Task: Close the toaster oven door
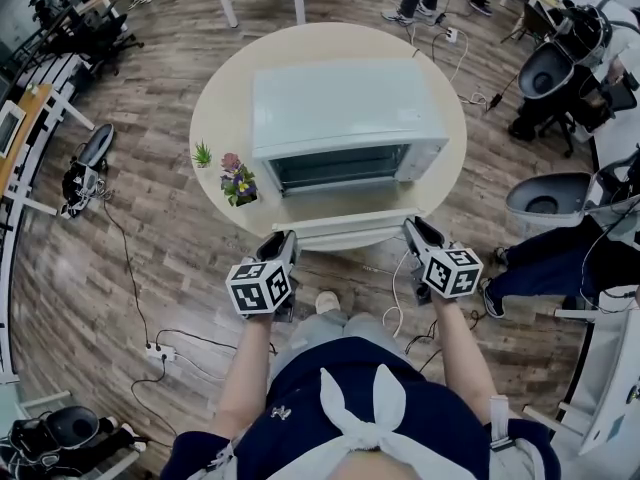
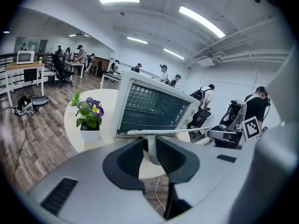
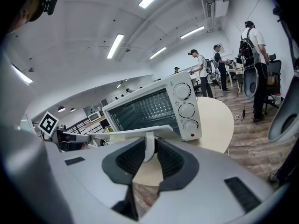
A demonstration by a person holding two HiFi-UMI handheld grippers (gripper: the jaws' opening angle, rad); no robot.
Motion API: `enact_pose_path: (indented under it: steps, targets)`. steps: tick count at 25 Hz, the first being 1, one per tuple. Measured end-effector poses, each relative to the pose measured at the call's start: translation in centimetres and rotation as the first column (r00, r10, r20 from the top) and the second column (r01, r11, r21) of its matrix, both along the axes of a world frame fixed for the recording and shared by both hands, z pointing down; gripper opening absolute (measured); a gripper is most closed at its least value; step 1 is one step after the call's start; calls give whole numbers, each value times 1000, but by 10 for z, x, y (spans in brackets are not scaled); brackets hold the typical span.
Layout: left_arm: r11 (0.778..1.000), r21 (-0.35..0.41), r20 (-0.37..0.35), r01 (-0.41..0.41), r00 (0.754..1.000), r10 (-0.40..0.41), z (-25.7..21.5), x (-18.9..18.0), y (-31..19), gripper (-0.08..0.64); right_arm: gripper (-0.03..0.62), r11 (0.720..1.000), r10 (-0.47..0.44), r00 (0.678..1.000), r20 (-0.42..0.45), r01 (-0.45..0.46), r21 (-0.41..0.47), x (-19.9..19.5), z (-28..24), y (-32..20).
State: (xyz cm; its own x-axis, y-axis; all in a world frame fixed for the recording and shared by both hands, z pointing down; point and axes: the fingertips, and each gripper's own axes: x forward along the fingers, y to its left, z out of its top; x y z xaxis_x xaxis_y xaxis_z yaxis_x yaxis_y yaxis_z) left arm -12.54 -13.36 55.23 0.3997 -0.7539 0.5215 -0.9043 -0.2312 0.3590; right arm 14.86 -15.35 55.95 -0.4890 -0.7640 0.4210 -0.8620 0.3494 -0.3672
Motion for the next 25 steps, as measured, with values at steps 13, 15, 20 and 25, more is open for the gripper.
enact_pose_path:
  steps: [13,15,20,25]
  targets:
    - [1000,14,18,2,1000,-2,-8,-2,-9,97,89,1000,9,1000,15,-9,6,-2,-10,-10]
    - [1000,17,21,5,1000,-5,-10,-3,-11,97,89,1000,11,1000,17,-11,8,-3,-12,-11]
    - [1000,10,30,10,1000,-10,-14,-3,-14,97,89,1000,13,999,32,-14,10,-3,-16,-13]
    - [1000,6,36,17,999,-17,-15,-2,-15,97,89,1000,15,1000,22,-15,3,-3,-17,-15]
